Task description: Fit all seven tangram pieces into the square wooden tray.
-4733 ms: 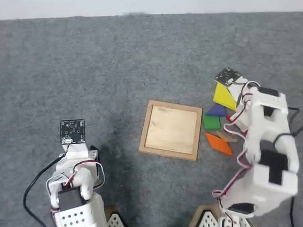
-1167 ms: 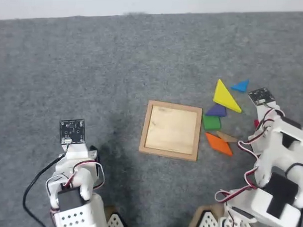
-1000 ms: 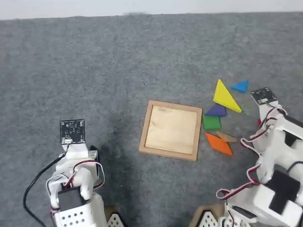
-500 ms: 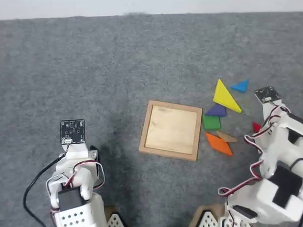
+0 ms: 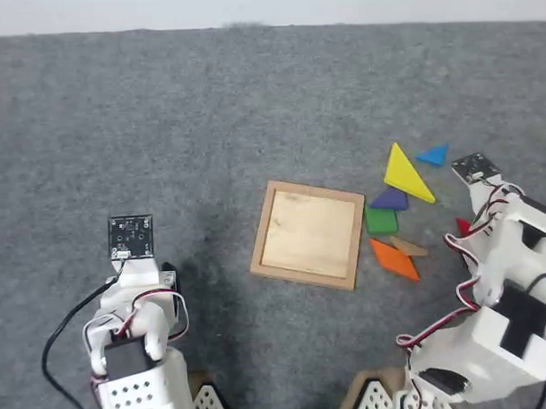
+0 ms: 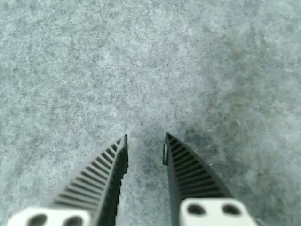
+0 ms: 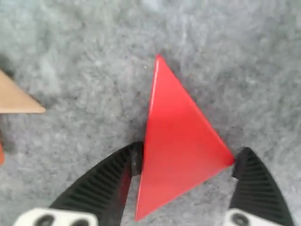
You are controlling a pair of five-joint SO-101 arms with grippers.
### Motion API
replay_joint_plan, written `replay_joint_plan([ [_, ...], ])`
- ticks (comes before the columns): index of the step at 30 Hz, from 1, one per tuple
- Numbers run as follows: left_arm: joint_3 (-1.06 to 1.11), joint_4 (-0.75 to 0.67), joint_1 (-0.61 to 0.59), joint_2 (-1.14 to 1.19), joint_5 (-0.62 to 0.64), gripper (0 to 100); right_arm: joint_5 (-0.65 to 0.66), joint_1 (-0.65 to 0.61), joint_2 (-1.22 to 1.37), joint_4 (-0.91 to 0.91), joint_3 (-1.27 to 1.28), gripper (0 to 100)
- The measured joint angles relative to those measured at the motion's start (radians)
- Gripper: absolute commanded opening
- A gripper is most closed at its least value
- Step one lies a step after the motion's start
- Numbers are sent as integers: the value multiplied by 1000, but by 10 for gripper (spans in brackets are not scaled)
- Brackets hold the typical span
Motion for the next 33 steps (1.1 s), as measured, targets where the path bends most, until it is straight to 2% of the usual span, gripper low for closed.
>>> replay_joint_plan([
  [12,0,0,0,0,0,121,-12,-6,-20,20,-18,187],
  [16,0,0,0,0,0,121,-21,-57,-155,103,41,187],
  [22,0,0,0,0,0,121,-38,-155,-499,178,187,187],
  [28,0,0,0,0,0,121,-92,-284,-703,295,195,192],
  [33,0,0,0,0,0,121,-75,-169,-674,281,123,273],
])
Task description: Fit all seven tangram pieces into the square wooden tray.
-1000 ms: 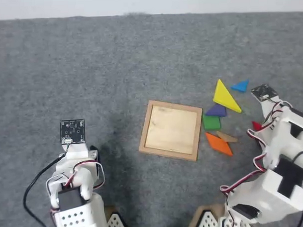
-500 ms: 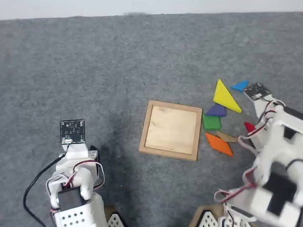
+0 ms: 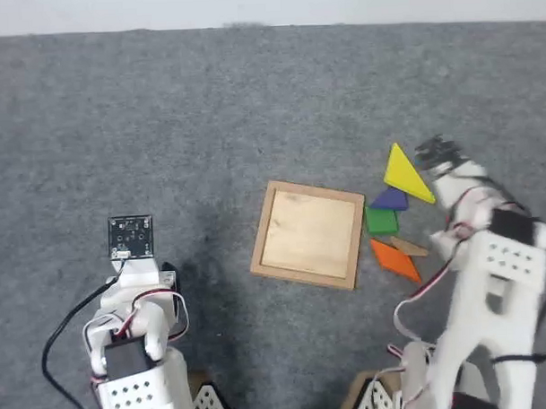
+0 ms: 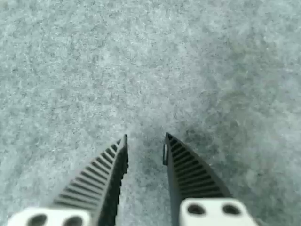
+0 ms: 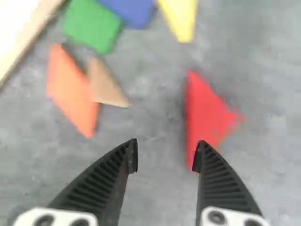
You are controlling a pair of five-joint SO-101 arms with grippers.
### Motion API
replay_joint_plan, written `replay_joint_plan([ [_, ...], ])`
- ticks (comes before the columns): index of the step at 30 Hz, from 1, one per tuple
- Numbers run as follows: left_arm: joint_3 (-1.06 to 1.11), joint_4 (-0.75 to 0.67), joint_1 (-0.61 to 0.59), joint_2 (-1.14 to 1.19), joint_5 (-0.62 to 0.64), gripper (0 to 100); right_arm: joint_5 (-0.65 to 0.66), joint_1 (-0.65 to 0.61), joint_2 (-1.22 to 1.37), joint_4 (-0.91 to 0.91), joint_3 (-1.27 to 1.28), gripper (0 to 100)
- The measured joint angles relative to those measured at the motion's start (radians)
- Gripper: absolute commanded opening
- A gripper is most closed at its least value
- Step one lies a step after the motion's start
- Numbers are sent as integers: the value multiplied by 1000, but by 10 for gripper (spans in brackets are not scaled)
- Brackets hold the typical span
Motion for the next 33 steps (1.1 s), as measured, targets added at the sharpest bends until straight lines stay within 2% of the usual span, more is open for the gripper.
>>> replay_joint_plan([
  [3,0,0,0,0,0,121,41,60,132,-3,-107,276],
  [7,0,0,0,0,0,121,94,69,382,-9,-215,278],
  [14,0,0,0,0,0,121,103,83,649,-150,-236,278],
  [23,0,0,0,0,0,121,103,181,680,-210,-281,279],
  [33,0,0,0,0,0,121,103,183,654,-261,-282,279],
])
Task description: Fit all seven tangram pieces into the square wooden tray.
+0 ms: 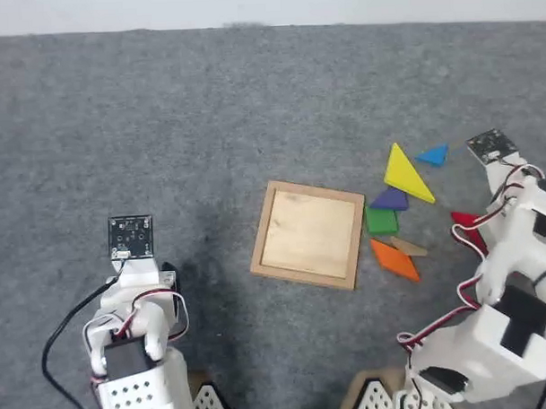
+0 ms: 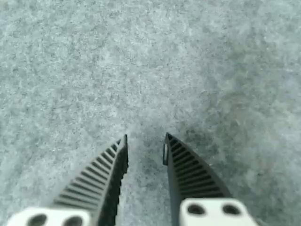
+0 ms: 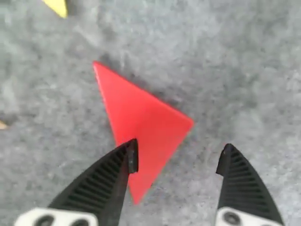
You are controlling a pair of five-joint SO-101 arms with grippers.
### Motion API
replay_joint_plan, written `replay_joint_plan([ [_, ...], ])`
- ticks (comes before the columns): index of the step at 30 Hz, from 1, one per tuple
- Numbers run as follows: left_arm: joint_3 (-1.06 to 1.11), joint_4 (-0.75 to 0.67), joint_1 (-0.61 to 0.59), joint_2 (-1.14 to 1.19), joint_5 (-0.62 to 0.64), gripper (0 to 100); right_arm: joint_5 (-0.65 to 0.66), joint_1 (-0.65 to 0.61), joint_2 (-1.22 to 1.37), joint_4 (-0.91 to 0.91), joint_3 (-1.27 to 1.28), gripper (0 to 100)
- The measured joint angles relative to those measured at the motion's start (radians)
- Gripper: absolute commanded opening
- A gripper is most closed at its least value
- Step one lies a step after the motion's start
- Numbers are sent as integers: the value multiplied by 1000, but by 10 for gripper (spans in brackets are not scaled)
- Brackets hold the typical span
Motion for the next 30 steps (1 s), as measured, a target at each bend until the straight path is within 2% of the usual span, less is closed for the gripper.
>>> replay_joint_plan([
  [7,0,0,0,0,0,121,0,-9,137,-11,-92,276],
  [15,0,0,0,0,0,121,68,-28,190,-14,-123,275],
  [26,0,0,0,0,0,121,175,-58,-54,-137,265,274],
  [30,0,0,0,-2,0,121,180,-66,-78,-137,301,274],
])
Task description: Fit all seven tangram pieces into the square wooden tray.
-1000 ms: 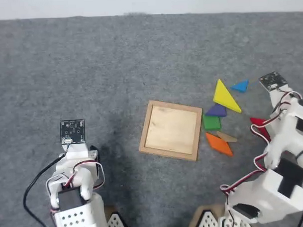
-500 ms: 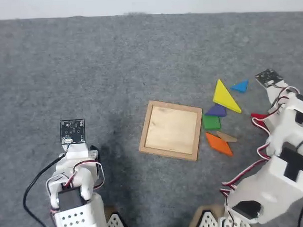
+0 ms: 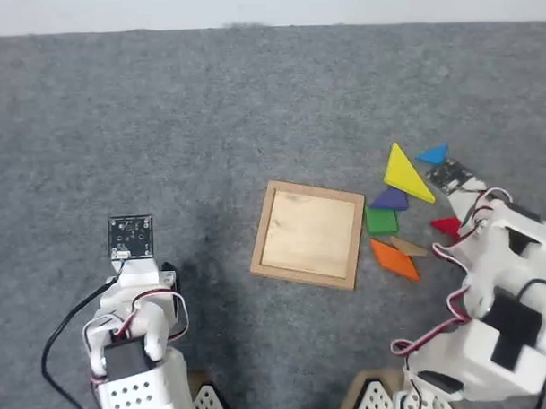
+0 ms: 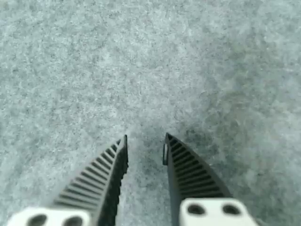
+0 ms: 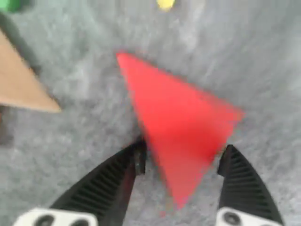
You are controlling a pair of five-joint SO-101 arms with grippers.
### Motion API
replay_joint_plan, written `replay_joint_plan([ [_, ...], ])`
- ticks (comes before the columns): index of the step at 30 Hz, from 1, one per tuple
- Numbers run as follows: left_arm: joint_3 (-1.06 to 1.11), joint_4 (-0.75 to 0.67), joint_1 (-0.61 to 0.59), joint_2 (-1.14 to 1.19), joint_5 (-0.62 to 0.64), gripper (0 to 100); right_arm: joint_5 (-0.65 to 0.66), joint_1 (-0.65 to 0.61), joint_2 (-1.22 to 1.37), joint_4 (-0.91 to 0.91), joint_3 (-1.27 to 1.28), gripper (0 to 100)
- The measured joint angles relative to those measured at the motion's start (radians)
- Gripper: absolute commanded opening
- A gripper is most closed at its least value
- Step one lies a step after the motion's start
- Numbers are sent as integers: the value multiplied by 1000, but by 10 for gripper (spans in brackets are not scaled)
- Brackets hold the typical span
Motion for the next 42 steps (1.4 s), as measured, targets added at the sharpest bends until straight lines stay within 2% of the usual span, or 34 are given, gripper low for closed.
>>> replay_joint_plan([
  [14,0,0,0,2,0,121,0,0,-31,6,6,278],
  [21,0,0,0,2,0,121,38,-97,-84,224,-110,323],
  [30,0,0,0,2,0,121,61,-98,-83,204,-123,325],
  [42,0,0,0,2,0,121,83,-95,198,175,-315,325],
])
